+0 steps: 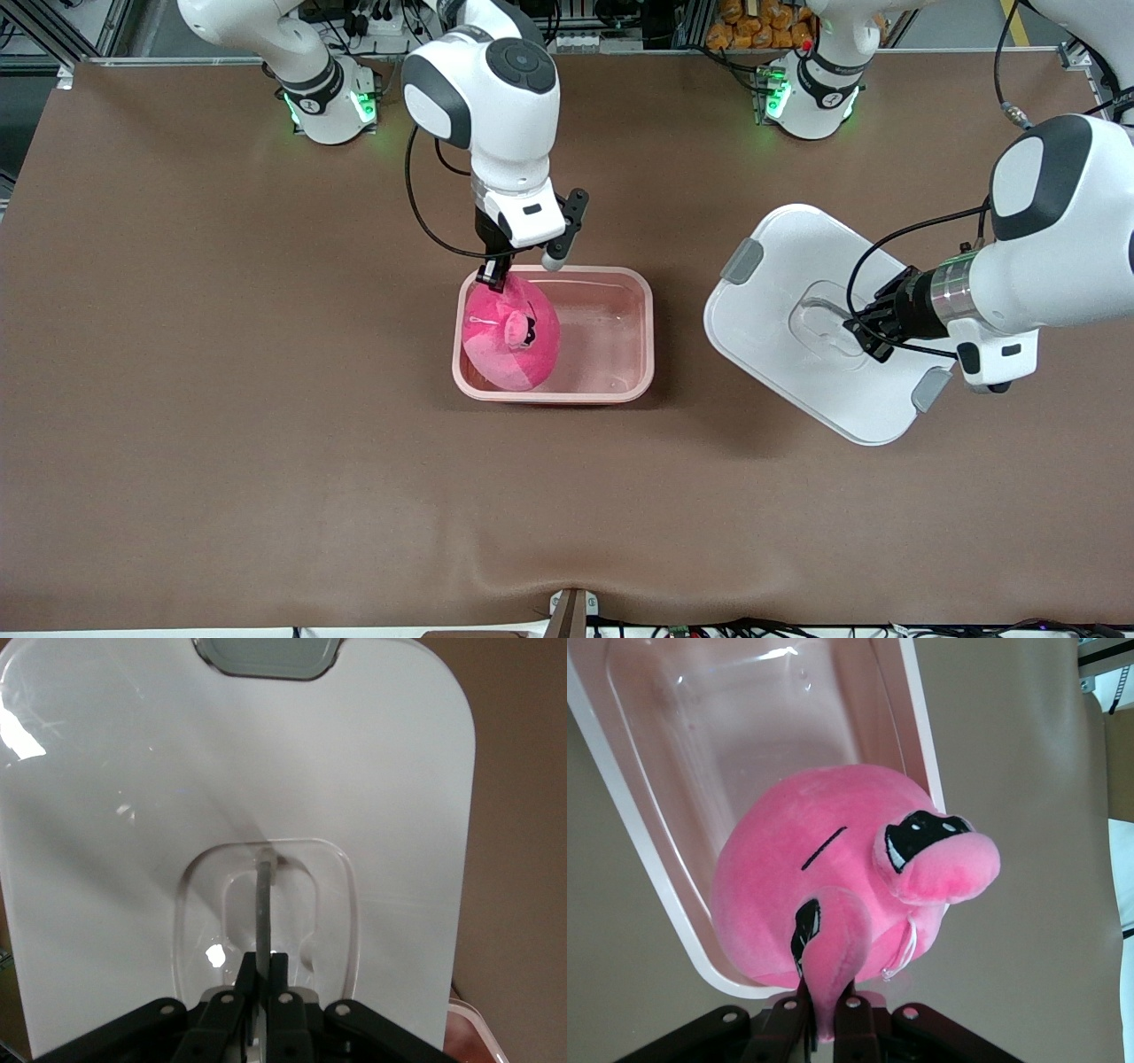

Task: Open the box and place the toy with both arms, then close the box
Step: 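Lower the pink plush into the open box with the right gripper, then open the right gripper to release the plush inside the box, then withdraw the right gripper while the left gripper carries the lid over the box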

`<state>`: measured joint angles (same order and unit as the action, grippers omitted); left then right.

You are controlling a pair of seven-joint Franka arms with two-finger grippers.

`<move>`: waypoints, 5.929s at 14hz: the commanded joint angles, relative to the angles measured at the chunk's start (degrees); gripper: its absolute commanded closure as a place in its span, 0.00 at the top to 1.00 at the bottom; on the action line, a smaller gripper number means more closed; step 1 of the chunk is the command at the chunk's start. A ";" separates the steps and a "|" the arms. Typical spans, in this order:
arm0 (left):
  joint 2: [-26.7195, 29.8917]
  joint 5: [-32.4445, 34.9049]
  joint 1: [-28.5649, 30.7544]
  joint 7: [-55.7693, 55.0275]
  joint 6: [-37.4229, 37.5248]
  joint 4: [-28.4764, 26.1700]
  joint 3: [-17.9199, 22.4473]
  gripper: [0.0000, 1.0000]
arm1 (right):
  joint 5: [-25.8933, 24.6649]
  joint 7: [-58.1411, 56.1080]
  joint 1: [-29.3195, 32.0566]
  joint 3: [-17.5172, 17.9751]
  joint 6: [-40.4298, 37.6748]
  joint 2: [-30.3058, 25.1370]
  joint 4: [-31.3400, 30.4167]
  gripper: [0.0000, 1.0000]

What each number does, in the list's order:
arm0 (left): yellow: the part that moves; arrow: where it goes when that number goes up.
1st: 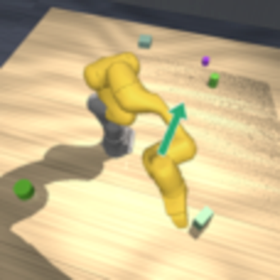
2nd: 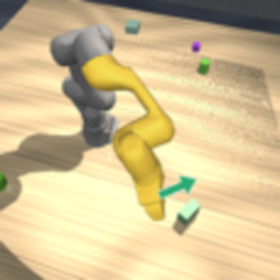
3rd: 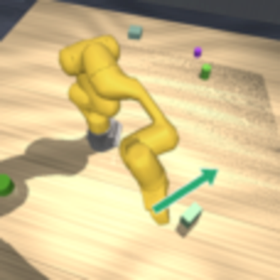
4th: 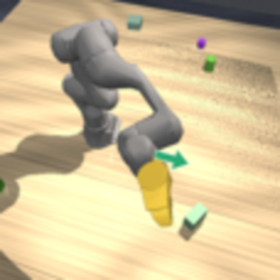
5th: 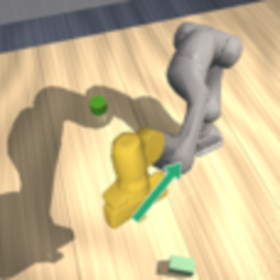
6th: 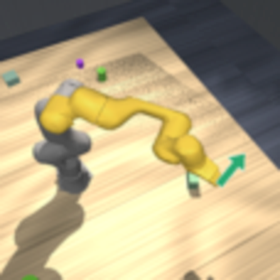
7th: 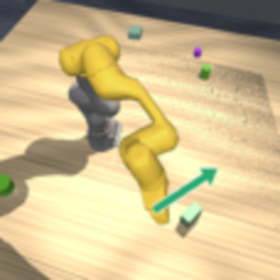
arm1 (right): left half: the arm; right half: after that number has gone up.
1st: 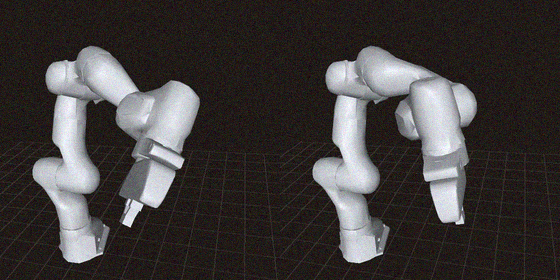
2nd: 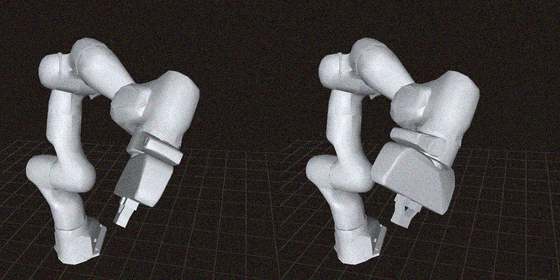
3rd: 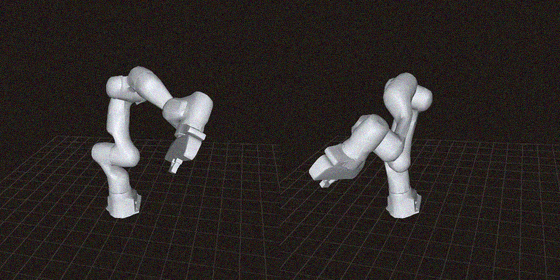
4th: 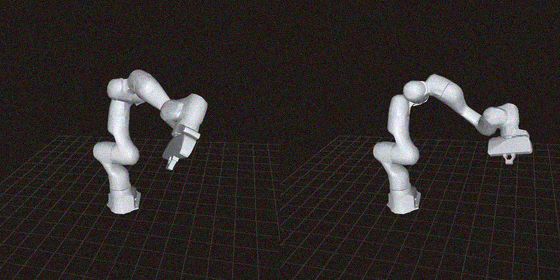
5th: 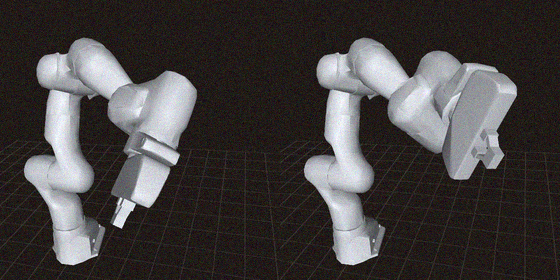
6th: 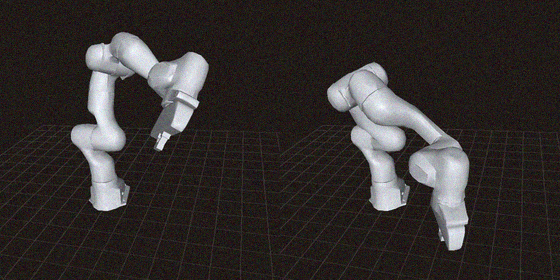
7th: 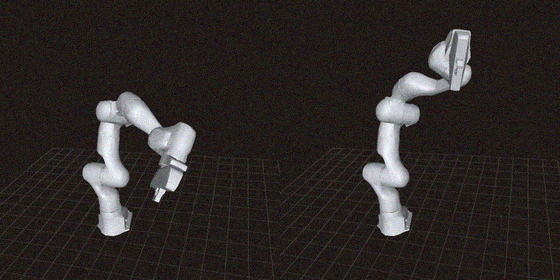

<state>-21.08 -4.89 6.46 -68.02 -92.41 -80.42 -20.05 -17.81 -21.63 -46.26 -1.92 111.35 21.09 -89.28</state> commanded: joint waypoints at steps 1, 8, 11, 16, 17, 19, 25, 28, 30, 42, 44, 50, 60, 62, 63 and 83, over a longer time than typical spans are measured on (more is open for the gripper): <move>1.39 -1.35 0.57 1.22 1.26 -0.27 -0.51 0.00 | -2.84 0.54 -0.94 -0.28 0.79 1.49 0.25 0.00; 1.57 -1.27 1.27 3.68 2.23 -0.09 -0.60 0.00 | -3.11 5.43 -3.66 -0.19 8.79 6.85 0.16 0.00; 2.00 -1.35 1.36 3.68 2.49 -0.09 -0.60 0.00 | -2.93 15.53 -6.47 -0.19 10.63 9.49 0.42 0.00; 2.27 -1.44 1.45 5.35 3.46 -0.09 -0.60 0.00 | -3.03 28.83 -9.55 -0.28 18.27 13.45 0.69 0.00; 2.27 -1.44 1.45 5.44 3.55 -0.09 -0.60 0.00 | -2.59 30.23 -9.12 -0.28 19.59 13.54 0.60 0.00; 2.36 -1.44 1.45 5.44 3.64 -0.09 -0.51 0.00 | -2.32 33.92 -8.85 -0.28 21.00 14.76 0.60 0.00; 2.71 -3.02 2.68 7.80 4.43 -0.27 -0.51 0.00 | 3.47 38.42 -5.78 -0.28 28.12 17.49 0.34 0.00; 2.62 -3.11 3.21 7.90 4.43 -0.27 -0.51 0.00 | 3.66 38.33 -4.72 -0.28 28.13 17.84 -0.02 0.00; 2.62 -3.11 3.21 7.90 4.34 -0.27 -0.51 0.00 | 3.92 38.50 -4.81 -0.28 28.04 18.29 -0.02 0.00; 2.62 -3.02 3.12 7.37 4.34 0.00 -0.51 0.00 | 4.45 37.98 -4.72 -0.19 27.60 14.25 0.86 1.00; 2.53 -3.02 3.12 7.28 4.34 0.09 -0.51 0.00 | 4.62 38.07 -4.28 -0.10 27.52 13.19 0.86 1.00; 2.53 -3.02 2.86 6.58 4.34 0.17 -0.51 0.00 | 11.57 38.06 1.24 -0.37 20.42 4.77 0.16 1.00; 1.66 -3.11 -6.35 -14.92 -4.08 1.58 -3.77 0.00 | 26.77 23.13 27.25 -0.54 2.23 -14.14 -11.97 1.00; 1.22 -1.98 -10.31 -20.73 -8.21 1.58 -3.50 0.00 | 26.86 22.51 32.61 -0.54 -2.78 -15.02 -11.97 1.00; 1.04 0.29 -12.59 -23.36 -10.06 1.58 -3.41 0.00 | 26.86 21.73 34.81 -0.54 -4.37 -15.20 -11.97 1.00; -16.19 19.48 -56.91 -70.13 -19.65 13.27 21.98 0.00 | 20.97 16.62 47.75 -0.63 -24.78 -23.29 -4.15 1.00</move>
<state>-36.33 13.67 -49.72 -135.58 -111.32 -69.62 0.69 4.10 -5.32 0.61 -3.61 86.94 -2.55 -94.26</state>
